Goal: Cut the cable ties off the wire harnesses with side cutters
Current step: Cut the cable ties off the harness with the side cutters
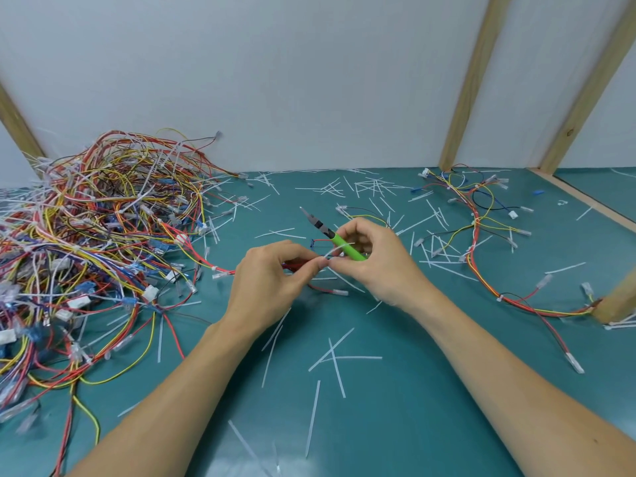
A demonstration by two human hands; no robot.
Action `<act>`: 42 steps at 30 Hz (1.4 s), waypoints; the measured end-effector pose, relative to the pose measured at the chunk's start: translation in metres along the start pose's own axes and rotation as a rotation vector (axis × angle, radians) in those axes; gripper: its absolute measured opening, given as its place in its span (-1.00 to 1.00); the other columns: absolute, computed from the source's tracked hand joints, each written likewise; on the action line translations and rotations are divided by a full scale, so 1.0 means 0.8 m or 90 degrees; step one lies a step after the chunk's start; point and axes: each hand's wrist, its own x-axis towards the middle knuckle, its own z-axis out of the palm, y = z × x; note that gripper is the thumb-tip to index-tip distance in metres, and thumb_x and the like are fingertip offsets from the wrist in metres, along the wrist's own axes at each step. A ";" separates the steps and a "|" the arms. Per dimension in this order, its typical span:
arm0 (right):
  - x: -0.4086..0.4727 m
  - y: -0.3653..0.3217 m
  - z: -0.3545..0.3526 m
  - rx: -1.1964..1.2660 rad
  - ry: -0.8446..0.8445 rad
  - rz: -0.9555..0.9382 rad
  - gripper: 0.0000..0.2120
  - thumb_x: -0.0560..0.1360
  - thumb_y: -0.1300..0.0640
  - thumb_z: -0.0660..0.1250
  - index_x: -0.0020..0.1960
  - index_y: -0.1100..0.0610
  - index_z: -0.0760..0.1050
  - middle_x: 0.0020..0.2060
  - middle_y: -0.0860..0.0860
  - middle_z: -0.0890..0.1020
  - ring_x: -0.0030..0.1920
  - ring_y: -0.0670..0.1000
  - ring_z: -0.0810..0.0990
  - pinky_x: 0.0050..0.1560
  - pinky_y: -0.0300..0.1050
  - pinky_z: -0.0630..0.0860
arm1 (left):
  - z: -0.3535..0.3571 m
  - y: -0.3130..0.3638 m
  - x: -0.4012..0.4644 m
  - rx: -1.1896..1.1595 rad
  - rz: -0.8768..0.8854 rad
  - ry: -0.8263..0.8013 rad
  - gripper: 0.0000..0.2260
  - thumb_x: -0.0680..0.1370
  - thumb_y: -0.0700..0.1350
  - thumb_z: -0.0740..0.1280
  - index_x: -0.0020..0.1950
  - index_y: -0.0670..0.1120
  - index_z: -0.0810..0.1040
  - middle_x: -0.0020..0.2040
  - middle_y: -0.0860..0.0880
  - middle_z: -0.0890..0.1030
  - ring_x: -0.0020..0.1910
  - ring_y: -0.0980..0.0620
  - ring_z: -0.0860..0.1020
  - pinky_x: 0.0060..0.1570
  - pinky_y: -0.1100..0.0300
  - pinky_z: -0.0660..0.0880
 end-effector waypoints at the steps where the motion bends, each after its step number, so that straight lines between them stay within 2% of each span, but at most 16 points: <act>1: 0.001 -0.001 -0.001 0.007 0.010 0.003 -0.75 0.41 0.27 0.57 -0.07 0.04 0.55 -0.19 -0.04 0.72 -0.12 0.02 0.70 0.08 -0.03 0.63 | 0.001 -0.001 -0.001 0.011 -0.021 0.010 -0.90 0.52 0.09 0.48 -0.18 0.12 0.70 -0.30 0.16 0.65 -0.28 0.14 0.60 -0.24 0.09 0.53; 4: 0.005 -0.002 -0.008 0.075 0.028 0.024 -0.80 0.44 0.30 0.55 -0.01 0.15 0.59 -0.15 0.02 0.74 -0.17 -0.06 0.68 0.00 -0.13 0.63 | 0.001 -0.004 0.000 0.040 -0.059 0.023 -0.83 0.53 0.11 0.46 -0.25 0.14 0.67 -0.38 0.18 0.60 -0.35 0.14 0.51 -0.33 0.19 0.37; 7: 0.006 -0.002 -0.010 0.138 0.021 0.048 -0.82 0.47 0.28 0.53 0.03 0.21 0.60 -0.16 -0.05 0.75 -0.21 -0.13 0.66 -0.17 -0.22 0.58 | -0.001 -0.004 0.001 0.028 -0.061 -0.002 -0.85 0.52 0.10 0.47 -0.22 0.12 0.68 -0.38 0.17 0.60 -0.34 0.14 0.52 -0.31 0.16 0.42; 9: 0.005 -0.001 -0.008 0.139 0.006 0.043 -0.83 0.47 0.26 0.54 0.01 0.19 0.60 -0.16 -0.06 0.75 -0.22 -0.14 0.66 -0.18 -0.26 0.54 | -0.002 -0.002 0.003 0.008 -0.050 -0.021 -0.91 0.50 0.06 0.50 -0.17 0.09 0.71 -0.34 0.16 0.63 -0.29 0.13 0.56 -0.25 0.15 0.49; 13: 0.002 0.001 0.001 0.107 0.025 0.032 -0.82 0.46 0.16 0.57 -0.03 0.12 0.60 -0.18 -0.05 0.76 -0.19 -0.10 0.70 -0.06 -0.24 0.54 | -0.003 0.003 0.004 0.039 -0.002 -0.029 -0.94 0.46 -0.04 0.55 -0.13 0.04 0.71 -0.24 0.14 0.68 -0.20 0.13 0.59 -0.10 0.12 0.53; 15: 0.005 0.002 -0.001 0.070 0.072 0.032 -0.79 0.45 0.08 0.59 -0.03 0.10 0.59 -0.21 -0.08 0.75 -0.18 -0.09 0.71 -0.07 -0.23 0.52 | -0.006 0.003 0.004 0.095 -0.008 0.021 -0.95 0.47 -0.03 0.54 -0.15 0.05 0.71 -0.24 0.14 0.68 -0.21 0.13 0.58 0.02 0.01 0.51; 17: 0.008 0.005 -0.011 -0.015 0.122 0.003 -0.75 0.42 -0.04 0.61 -0.07 0.01 0.58 -0.23 -0.15 0.72 -0.18 -0.14 0.68 -0.13 -0.31 0.48 | -0.010 0.000 0.004 0.185 -0.044 0.093 -0.91 0.48 0.07 0.51 -0.15 0.09 0.71 -0.24 0.16 0.67 -0.15 0.06 0.54 0.22 -0.10 0.41; 19: 0.008 0.008 -0.027 -0.136 0.135 -0.041 -0.67 0.36 -0.20 0.61 -0.11 -0.04 0.57 -0.25 -0.24 0.68 -0.20 -0.17 0.63 -0.18 -0.37 0.44 | -0.014 -0.004 0.004 0.230 -0.081 0.127 -0.88 0.48 0.15 0.48 -0.14 0.13 0.71 -0.28 0.21 0.58 -0.11 0.07 0.45 0.40 -0.12 0.24; 20: 0.007 0.009 -0.033 -0.190 0.119 -0.054 -0.64 0.33 -0.27 0.60 -0.11 -0.06 0.57 -0.25 -0.25 0.67 -0.19 -0.16 0.62 -0.17 -0.33 0.47 | -0.016 -0.005 0.004 0.230 -0.087 0.127 -0.87 0.48 0.15 0.47 -0.13 0.13 0.71 -0.29 0.23 0.54 -0.10 0.09 0.41 0.43 -0.11 0.20; 22: 0.005 0.011 -0.043 -0.263 0.071 -0.056 -0.59 0.29 -0.33 0.58 -0.09 -0.07 0.58 -0.22 -0.25 0.68 -0.14 -0.16 0.63 -0.03 -0.15 0.56 | -0.016 -0.005 0.005 0.208 -0.080 0.113 -0.88 0.48 0.12 0.48 -0.12 0.11 0.73 -0.29 0.21 0.54 -0.12 0.08 0.42 0.34 -0.09 0.28; 23: 0.005 0.012 -0.046 -0.284 0.050 -0.054 -0.58 0.27 -0.33 0.58 -0.07 -0.08 0.60 -0.18 -0.25 0.69 -0.08 -0.15 0.64 0.05 -0.05 0.58 | -0.016 -0.004 0.005 0.188 -0.073 0.104 -0.88 0.49 0.10 0.48 -0.12 0.08 0.74 -0.29 0.18 0.59 -0.14 0.05 0.46 0.21 -0.04 0.34; 24: 0.005 0.012 -0.048 -0.300 0.031 -0.056 -0.57 0.27 -0.33 0.58 -0.04 -0.09 0.60 -0.13 -0.25 0.70 -0.02 -0.12 0.66 0.11 0.01 0.57 | -0.015 -0.002 0.006 0.166 -0.066 0.094 -0.89 0.50 0.06 0.48 -0.12 0.06 0.75 -0.27 0.13 0.63 -0.15 0.00 0.49 0.08 0.01 0.36; 26: 0.007 0.012 -0.051 -0.331 0.005 -0.068 -0.55 0.27 -0.33 0.58 0.01 -0.11 0.61 -0.08 -0.27 0.70 0.04 -0.10 0.66 0.17 0.06 0.56 | -0.013 -0.003 0.007 0.148 -0.052 0.064 -0.89 0.54 0.01 0.45 -0.09 0.02 0.74 -0.21 0.06 0.68 -0.12 -0.05 0.50 -0.02 0.06 0.34; 31: 0.008 0.011 -0.052 -0.354 -0.007 -0.090 -0.55 0.28 -0.34 0.57 0.02 -0.12 0.60 -0.07 -0.29 0.68 0.04 -0.15 0.63 0.14 -0.01 0.55 | -0.008 -0.010 0.008 0.143 -0.024 0.029 -0.91 0.58 -0.05 0.42 -0.08 0.02 0.71 -0.15 0.07 0.68 -0.06 -0.03 0.47 0.10 -0.02 0.41; 36: 0.009 0.011 -0.052 -0.372 0.006 -0.113 -0.62 0.32 -0.28 0.58 0.02 -0.13 0.60 -0.09 -0.31 0.67 0.02 -0.18 0.61 0.11 -0.05 0.52 | -0.007 -0.011 0.008 0.153 -0.002 0.039 -0.90 0.55 -0.01 0.45 -0.16 0.04 0.67 -0.22 0.12 0.64 -0.13 0.03 0.43 0.08 0.01 0.39; 42: 0.008 0.010 -0.051 -0.372 0.011 -0.124 -0.66 0.34 -0.24 0.58 0.00 -0.12 0.60 -0.11 -0.30 0.67 -0.01 -0.17 0.61 0.09 -0.04 0.50 | -0.006 -0.009 0.007 0.157 0.011 0.034 -0.90 0.52 -0.01 0.47 -0.15 0.01 0.69 -0.20 0.11 0.66 -0.12 0.03 0.45 0.10 -0.03 0.41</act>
